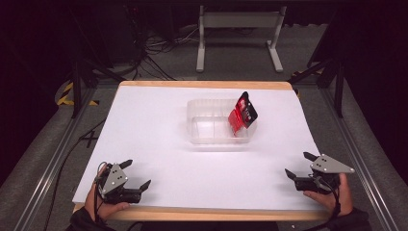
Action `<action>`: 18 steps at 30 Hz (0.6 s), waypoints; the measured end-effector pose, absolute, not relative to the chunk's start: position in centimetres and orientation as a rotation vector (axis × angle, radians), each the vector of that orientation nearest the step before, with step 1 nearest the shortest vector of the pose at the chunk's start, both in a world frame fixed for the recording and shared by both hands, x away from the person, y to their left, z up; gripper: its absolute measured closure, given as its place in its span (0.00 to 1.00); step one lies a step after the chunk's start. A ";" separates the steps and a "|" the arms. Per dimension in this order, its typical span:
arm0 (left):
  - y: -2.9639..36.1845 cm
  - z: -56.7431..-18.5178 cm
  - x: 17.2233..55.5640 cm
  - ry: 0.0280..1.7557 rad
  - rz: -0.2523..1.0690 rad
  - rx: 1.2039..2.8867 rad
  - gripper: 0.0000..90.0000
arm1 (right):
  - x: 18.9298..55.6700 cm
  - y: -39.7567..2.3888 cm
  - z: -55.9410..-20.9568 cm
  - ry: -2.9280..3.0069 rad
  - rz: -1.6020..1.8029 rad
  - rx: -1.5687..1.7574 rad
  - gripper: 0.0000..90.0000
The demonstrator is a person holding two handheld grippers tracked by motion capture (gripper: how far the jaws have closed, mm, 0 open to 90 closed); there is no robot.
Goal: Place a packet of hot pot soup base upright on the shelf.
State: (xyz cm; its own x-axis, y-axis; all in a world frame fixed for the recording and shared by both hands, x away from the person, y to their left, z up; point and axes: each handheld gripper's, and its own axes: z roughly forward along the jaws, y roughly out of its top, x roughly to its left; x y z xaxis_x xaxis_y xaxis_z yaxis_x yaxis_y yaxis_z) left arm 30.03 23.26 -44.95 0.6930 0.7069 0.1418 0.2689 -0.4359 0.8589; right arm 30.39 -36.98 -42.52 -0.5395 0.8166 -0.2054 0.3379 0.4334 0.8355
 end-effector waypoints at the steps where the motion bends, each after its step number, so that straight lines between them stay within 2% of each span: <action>1: 23.3 -45.0 30.0 0.749 0.623 2.010 0.10 | 30.3 -37.2 -42.7 2.075 1.038 0.986 0.13; 18: 23.4 -44.9 30.3 0.751 0.622 1.983 0.09 | 28.8 -38.8 -43.5 1.983 1.072 1.057 0.12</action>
